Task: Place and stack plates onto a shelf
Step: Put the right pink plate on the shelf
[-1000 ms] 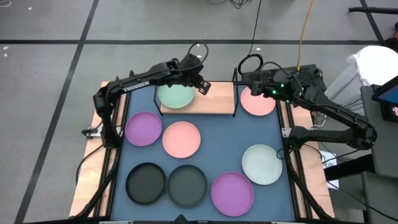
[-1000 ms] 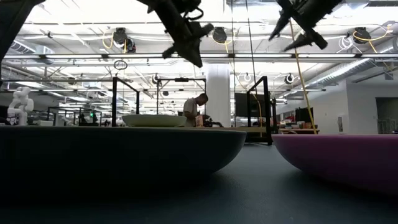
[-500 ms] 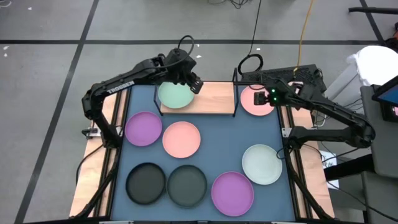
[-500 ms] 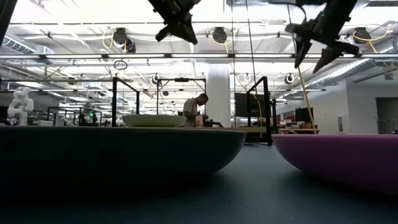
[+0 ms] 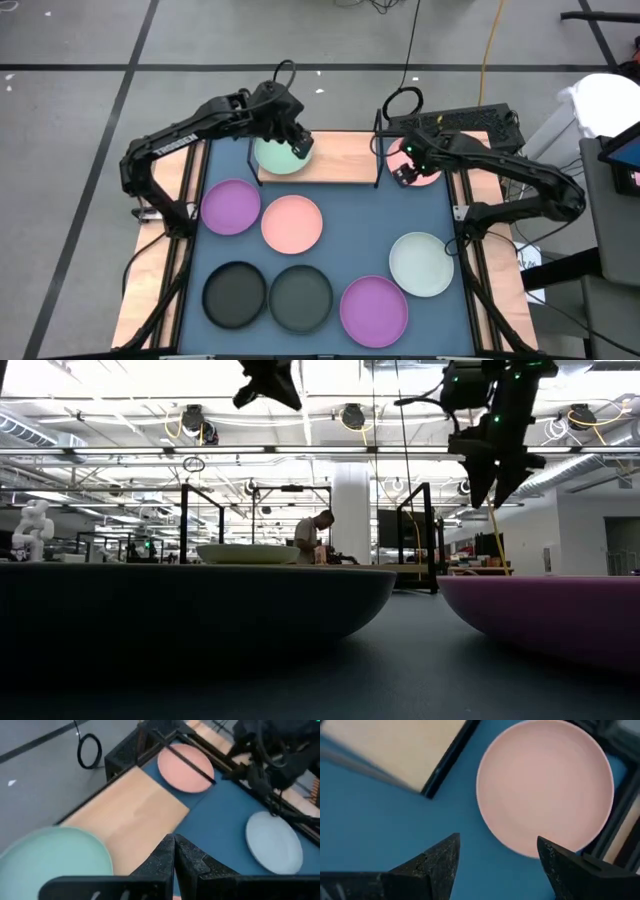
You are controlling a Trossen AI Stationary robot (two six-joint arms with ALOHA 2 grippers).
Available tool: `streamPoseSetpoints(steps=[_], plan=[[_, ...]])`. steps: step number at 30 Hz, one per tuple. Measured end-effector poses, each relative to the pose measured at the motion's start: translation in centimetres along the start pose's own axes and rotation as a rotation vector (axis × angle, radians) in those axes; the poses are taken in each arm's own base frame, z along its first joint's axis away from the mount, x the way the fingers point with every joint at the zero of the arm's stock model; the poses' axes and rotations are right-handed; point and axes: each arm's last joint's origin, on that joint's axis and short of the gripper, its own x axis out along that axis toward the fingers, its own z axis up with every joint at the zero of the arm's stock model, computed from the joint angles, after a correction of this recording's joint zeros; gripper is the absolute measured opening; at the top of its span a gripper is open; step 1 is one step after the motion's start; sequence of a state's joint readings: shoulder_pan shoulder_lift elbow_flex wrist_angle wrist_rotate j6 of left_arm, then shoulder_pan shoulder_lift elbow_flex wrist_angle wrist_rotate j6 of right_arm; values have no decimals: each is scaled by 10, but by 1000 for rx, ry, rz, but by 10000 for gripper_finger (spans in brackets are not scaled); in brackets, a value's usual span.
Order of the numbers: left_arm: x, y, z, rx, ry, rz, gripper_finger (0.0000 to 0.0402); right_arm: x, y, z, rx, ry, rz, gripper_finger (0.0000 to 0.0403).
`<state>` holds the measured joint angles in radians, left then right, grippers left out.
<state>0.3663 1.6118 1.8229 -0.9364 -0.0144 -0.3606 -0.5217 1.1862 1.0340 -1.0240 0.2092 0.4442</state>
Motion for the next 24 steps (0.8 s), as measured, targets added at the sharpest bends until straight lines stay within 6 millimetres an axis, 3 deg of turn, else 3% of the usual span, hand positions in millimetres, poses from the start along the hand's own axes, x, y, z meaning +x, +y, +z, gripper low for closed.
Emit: streamPoseSetpoints(steps=[13,17,24], plan=[[-56,-40,-26,133,-12,-97,10,12,6,6,-533,-84,-6,250],[-74,-45,-30,214,-50,-135,10,27,11,3,-598,-113,76,253],[-97,-40,-32,268,-107,-125,10,54,8,-22,-622,-29,92,253]])
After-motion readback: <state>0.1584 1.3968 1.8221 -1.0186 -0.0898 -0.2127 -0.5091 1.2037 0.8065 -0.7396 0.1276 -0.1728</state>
